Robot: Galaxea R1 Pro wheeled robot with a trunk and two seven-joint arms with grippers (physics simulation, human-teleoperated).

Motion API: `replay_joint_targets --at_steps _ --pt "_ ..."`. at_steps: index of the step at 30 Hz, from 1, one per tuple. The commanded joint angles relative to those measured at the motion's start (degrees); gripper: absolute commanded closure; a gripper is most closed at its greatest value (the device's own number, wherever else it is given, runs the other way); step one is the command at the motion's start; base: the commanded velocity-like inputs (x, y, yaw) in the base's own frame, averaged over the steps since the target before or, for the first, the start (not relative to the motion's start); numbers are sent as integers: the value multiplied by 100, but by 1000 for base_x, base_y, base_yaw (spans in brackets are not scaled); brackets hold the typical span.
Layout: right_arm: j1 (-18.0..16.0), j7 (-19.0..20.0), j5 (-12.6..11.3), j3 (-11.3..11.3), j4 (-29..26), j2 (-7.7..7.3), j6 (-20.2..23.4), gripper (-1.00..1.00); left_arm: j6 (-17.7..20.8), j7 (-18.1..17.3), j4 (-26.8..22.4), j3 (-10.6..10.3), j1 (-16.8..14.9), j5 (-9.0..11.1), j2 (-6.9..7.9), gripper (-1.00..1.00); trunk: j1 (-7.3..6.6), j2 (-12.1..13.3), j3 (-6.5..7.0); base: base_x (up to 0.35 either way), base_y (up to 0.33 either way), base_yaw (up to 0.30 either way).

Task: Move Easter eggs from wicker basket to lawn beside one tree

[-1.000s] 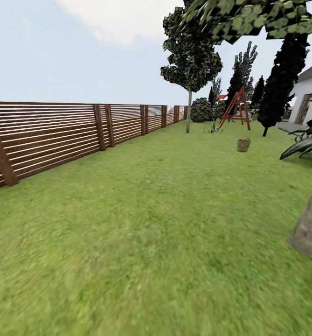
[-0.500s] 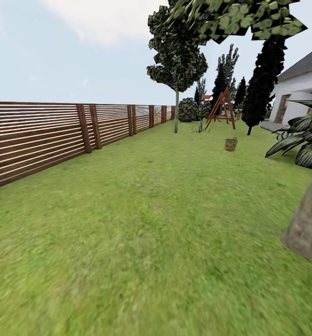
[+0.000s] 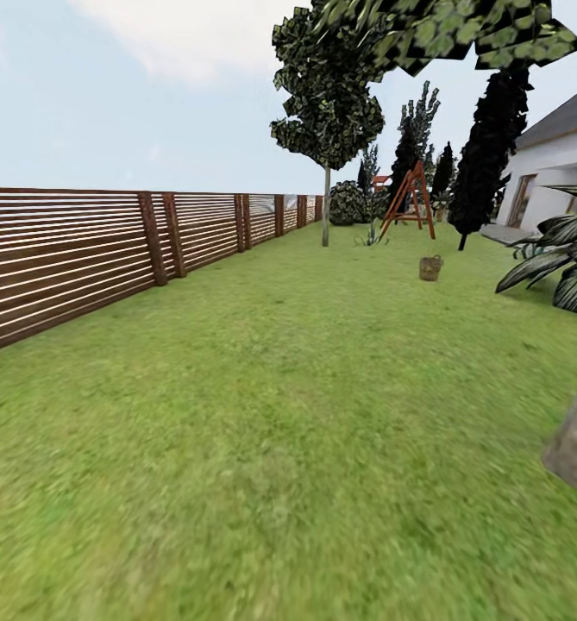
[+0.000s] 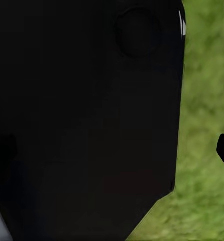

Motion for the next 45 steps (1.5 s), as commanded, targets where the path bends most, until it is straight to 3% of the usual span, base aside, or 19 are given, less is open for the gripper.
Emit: replay_joint_targets --at_steps 1,45 --pt "1 2 -1 -28 -4 1 -4 -100 -42 -3 4 -35 -1 -2 2 -100 3 -2 -4 326 153 -10" --pt "1 2 -1 -11 -4 10 -4 -100 -116 -4 4 -40 -6 -8 2 -100 3 -2 -4 326 153 -248"
